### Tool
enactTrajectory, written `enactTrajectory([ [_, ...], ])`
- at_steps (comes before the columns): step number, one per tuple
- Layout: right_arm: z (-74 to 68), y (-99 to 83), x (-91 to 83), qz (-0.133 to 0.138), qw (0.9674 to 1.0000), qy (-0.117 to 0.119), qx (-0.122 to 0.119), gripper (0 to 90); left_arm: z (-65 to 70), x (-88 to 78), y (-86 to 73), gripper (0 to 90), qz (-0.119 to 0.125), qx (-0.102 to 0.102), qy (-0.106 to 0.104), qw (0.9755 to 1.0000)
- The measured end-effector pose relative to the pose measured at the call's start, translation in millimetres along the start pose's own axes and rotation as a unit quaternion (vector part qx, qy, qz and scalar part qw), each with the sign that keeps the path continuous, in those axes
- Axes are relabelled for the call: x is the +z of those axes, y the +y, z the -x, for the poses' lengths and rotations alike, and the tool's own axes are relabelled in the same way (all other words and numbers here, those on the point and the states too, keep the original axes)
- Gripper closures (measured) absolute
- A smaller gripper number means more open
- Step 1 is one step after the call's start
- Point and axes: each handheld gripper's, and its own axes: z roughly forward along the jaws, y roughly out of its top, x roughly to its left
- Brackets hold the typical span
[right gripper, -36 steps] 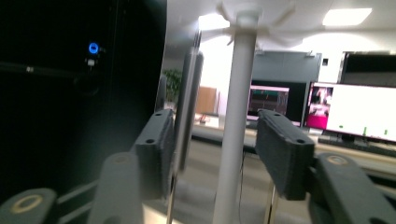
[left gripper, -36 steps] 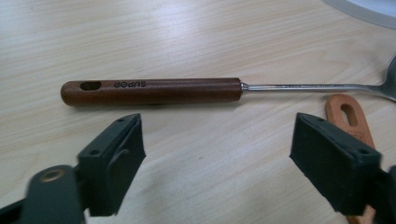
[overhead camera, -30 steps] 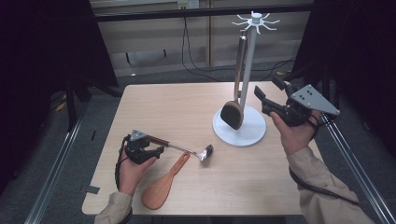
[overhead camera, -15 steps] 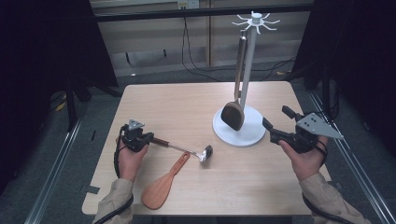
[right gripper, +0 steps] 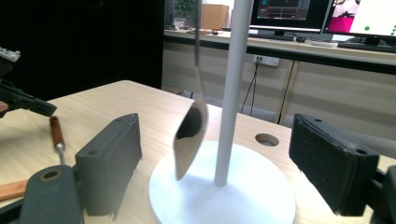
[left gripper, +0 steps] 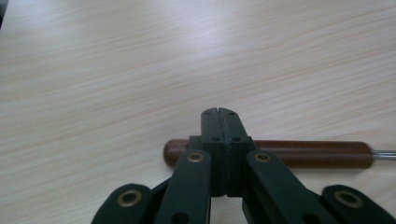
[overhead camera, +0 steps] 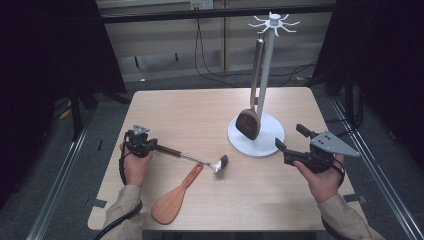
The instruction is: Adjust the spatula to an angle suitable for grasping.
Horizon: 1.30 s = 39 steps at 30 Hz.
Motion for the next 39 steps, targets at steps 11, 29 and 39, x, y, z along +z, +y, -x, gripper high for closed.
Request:
enactTrajectory([
  [11,1.5,-4.1,-2.9,-0.007,1.0000,-0.006,-0.001,16.6,-7.8,10.3,-3.7,90.0,-0.012,-0.011,-0.001,0.9999],
  [29,-3.0,-6.8,-0.3,-0.017,0.9998,0.005,-0.008,16.6,39.7,20.7,7.1,90.0,-0.019,0.019,-0.065,0.9975],
  [39,-2.3,-7.4,-1.1,-0.021,0.9997,0.008,-0.006,16.6,76.1,26.0,13.5,90.0,-0.026,0.036,-0.099,0.9941],
])
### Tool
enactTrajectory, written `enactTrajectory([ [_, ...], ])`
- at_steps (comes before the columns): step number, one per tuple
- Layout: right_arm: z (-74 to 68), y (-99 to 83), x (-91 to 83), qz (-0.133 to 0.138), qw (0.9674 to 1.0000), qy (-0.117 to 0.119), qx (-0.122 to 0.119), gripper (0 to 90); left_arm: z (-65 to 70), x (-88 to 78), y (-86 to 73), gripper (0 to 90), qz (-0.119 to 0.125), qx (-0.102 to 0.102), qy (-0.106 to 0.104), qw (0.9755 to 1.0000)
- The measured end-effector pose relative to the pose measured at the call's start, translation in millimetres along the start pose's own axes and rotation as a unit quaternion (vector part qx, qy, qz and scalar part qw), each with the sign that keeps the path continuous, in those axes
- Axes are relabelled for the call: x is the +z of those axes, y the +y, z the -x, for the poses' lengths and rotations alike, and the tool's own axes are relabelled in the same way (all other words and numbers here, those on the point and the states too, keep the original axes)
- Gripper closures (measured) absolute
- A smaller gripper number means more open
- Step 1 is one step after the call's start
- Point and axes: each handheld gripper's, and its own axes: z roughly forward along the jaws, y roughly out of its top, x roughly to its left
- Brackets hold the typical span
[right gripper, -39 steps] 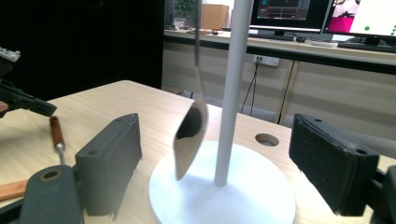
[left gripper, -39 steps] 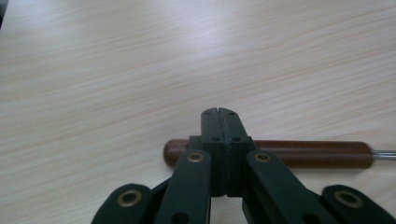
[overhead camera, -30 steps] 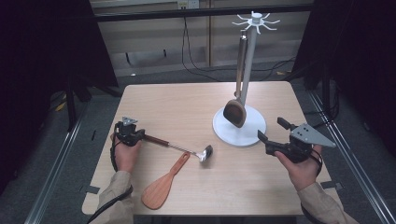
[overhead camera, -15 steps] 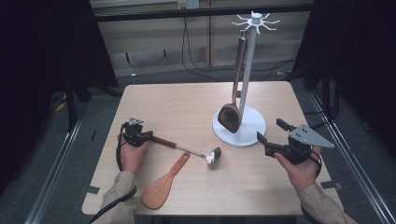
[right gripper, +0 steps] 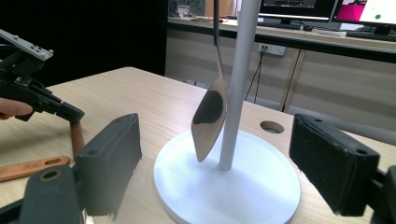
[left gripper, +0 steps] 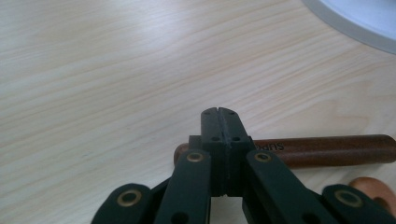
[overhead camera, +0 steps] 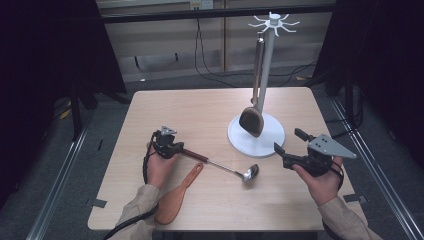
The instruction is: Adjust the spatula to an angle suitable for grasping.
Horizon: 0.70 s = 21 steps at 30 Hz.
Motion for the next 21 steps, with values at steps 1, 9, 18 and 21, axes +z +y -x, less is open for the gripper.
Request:
enactTrajectory([
  [1,-0.2,0.3,-0.3,0.000,1.0000,0.000,-0.001,16.6,2.0,0.6,0.5,90.0,-0.001,0.003,-0.005,1.0000],
  [9,-3.3,-0.8,1.7,-0.008,1.0000,0.003,-0.004,16.2,17.9,4.2,3.8,90.0,-0.008,0.021,-0.011,0.9997],
  [18,-6.3,-2.2,5.5,-0.019,0.9997,0.013,-0.002,15.1,45.8,9.8,8.4,90.0,-0.012,0.046,-0.028,0.9985],
  [21,-7.3,-2.7,6.1,-0.023,0.9996,0.014,-0.003,15.0,53.6,11.5,9.7,90.0,-0.015,0.055,-0.033,0.9978],
])
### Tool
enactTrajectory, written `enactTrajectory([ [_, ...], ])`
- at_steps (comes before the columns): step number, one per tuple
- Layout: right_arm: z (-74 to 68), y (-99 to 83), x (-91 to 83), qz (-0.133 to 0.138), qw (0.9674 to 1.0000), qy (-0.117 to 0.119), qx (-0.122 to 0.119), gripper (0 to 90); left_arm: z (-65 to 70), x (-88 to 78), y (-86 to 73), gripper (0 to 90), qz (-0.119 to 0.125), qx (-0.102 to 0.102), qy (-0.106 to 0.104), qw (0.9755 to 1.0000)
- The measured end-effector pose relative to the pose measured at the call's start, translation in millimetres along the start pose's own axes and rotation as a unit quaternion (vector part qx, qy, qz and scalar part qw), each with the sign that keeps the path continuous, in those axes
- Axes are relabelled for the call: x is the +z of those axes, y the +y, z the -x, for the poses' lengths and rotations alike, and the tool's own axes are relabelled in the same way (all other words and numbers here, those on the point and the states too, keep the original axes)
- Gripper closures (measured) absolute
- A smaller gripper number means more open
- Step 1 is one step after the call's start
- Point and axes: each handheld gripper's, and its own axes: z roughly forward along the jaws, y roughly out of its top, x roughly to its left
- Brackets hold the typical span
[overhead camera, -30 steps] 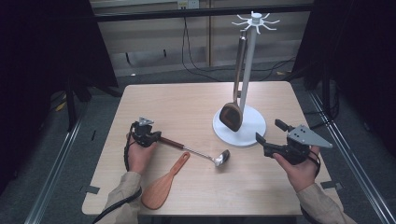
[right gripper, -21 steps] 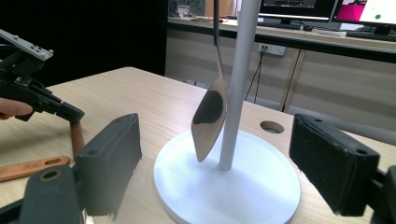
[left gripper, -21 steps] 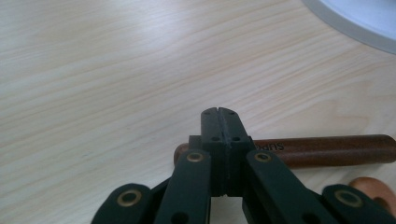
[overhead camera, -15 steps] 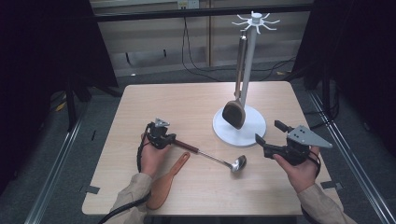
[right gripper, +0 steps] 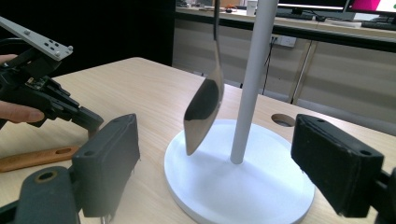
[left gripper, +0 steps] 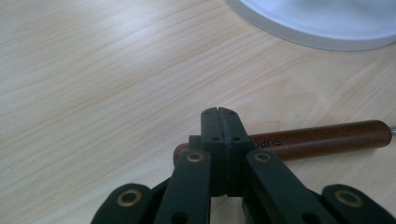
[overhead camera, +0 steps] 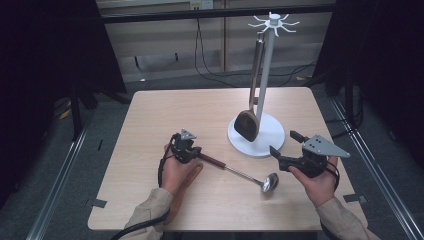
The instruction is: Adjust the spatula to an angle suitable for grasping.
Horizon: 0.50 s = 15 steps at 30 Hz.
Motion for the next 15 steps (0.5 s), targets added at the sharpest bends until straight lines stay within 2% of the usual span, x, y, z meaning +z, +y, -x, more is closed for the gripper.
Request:
enactTrajectory([
  [1,0.0,-0.2,0.3,-0.001,1.0000,0.002,-0.003,15.0,2.1,0.7,0.6,90.0,-0.001,0.005,-0.001,1.0000],
  [2,-0.3,-0.4,0.6,-0.002,1.0000,0.003,-0.003,15.1,5.1,2.0,1.1,90.0,0.004,0.001,-0.004,1.0000],
  [3,-1.1,-0.4,1.1,-0.003,1.0000,0.004,0.000,15.0,5.6,1.1,2.2,90.0,-0.007,0.016,-0.003,0.9998],
  [5,-2.1,-0.5,1.8,-0.003,1.0000,0.007,-0.002,15.1,10.5,3.7,2.9,90.0,0.000,0.011,-0.011,0.9999],
  [13,-5.3,-1.6,5.3,-0.014,0.9997,0.021,-0.006,15.1,26.4,7.0,7.0,90.0,-0.006,0.034,-0.017,0.9993],
  [15,-5.7,-1.8,5.9,-0.018,0.9995,0.026,-0.004,15.1,29.6,8.4,7.0,90.0,-0.002,0.037,-0.022,0.9991],
])
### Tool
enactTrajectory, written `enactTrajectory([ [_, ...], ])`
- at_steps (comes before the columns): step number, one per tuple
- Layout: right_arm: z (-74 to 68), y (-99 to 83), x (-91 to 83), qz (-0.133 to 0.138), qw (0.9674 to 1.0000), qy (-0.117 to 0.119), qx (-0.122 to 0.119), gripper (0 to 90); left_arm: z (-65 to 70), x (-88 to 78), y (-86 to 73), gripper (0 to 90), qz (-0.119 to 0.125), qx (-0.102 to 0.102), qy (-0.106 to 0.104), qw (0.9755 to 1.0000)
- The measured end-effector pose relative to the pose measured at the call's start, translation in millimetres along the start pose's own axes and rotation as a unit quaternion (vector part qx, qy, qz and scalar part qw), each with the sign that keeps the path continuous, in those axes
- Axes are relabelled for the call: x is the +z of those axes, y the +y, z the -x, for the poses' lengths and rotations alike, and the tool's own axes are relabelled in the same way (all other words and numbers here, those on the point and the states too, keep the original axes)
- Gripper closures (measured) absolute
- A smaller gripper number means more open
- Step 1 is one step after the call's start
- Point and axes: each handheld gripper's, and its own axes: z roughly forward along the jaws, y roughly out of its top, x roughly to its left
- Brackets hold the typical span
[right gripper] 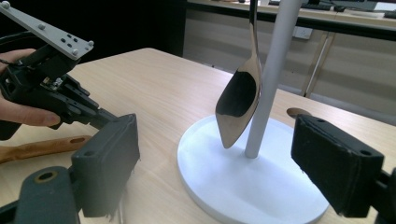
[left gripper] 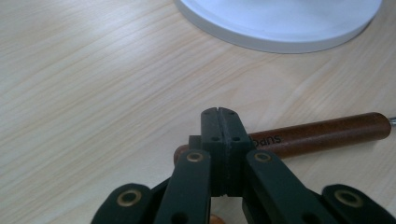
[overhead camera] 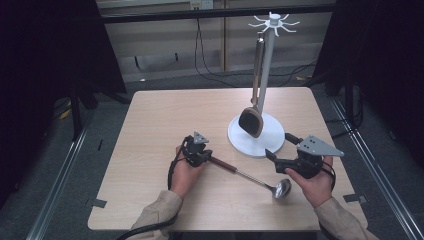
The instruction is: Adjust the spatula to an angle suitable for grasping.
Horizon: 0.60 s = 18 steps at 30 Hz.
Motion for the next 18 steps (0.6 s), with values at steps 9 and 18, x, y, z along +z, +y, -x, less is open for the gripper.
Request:
enactTrajectory([
  [9,-2.6,0.5,5.4,-0.015,0.9996,0.021,0.005,16.3,-0.9,-4.2,-1.4,81.2,0.011,-0.014,-0.003,0.9998],
  [18,-12.8,1.3,23.5,-0.048,0.9951,0.086,-0.007,28.8,-17.7,-22.4,-11.7,65.7,0.046,-0.060,0.005,0.9971],
])
